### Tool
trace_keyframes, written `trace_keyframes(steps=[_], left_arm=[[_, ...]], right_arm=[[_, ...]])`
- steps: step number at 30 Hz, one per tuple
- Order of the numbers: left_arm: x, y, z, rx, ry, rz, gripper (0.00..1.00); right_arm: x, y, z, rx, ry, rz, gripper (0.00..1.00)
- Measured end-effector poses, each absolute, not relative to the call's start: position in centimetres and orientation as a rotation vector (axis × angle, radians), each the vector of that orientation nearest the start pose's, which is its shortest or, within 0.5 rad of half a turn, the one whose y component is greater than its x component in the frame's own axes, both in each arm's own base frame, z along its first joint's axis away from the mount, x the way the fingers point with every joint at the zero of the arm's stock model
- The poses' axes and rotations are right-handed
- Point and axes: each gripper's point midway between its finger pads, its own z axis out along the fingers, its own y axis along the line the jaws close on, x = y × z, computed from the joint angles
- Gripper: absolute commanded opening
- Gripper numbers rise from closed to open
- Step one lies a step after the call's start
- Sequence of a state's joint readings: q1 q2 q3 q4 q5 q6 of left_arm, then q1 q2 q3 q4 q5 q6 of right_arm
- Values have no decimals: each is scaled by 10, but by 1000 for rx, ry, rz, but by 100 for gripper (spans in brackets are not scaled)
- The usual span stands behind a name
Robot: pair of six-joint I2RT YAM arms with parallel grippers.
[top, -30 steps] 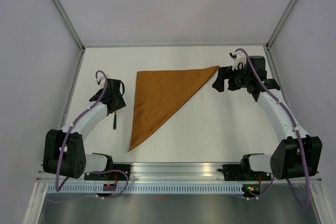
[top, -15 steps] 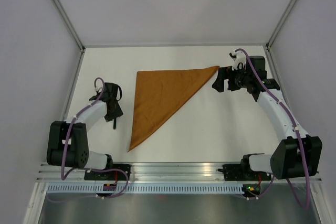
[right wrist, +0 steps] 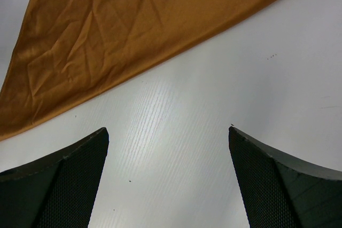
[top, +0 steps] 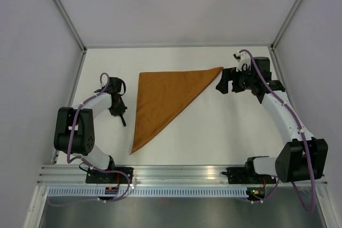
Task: Fold the napkin, place the utensils inside, and roll it up
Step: Grab a utensil with the left arm, then place the utensil onto the napkin
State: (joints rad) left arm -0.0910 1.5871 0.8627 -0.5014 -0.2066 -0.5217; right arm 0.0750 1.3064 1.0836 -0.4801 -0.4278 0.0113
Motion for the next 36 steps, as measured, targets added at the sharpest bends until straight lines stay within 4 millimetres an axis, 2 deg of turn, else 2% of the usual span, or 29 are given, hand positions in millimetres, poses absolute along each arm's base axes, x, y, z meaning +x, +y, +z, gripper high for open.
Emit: trace_keyframes(steps=[4, 10, 18, 22, 26, 30, 32, 36], left_arm=[[307, -12, 13, -614, 2673, 124, 2], [315, -12, 13, -579, 2677, 128, 2], [315, -11, 17, -508, 2685, 129, 2], [322, -15, 32, -453, 2654, 88, 2], [333, -24, 60, -375, 2583, -1, 2], [342, -51, 91, -215, 2507, -123, 2], [348, -79, 107, -75, 2468, -187, 2], [355, -149, 132, 236, 2393, -318, 2]], right_arm=[[348, 99, 190, -295, 2233, 527, 98], [348, 98, 190, -293, 2234, 523, 98], [349, 98, 190, -291, 2234, 518, 98], [349, 97, 189, -288, 2235, 512, 98], [349, 97, 189, -287, 2235, 508, 98], [350, 95, 189, -283, 2236, 501, 98], [350, 95, 189, -281, 2237, 496, 98], [351, 94, 189, -277, 2238, 488, 98]])
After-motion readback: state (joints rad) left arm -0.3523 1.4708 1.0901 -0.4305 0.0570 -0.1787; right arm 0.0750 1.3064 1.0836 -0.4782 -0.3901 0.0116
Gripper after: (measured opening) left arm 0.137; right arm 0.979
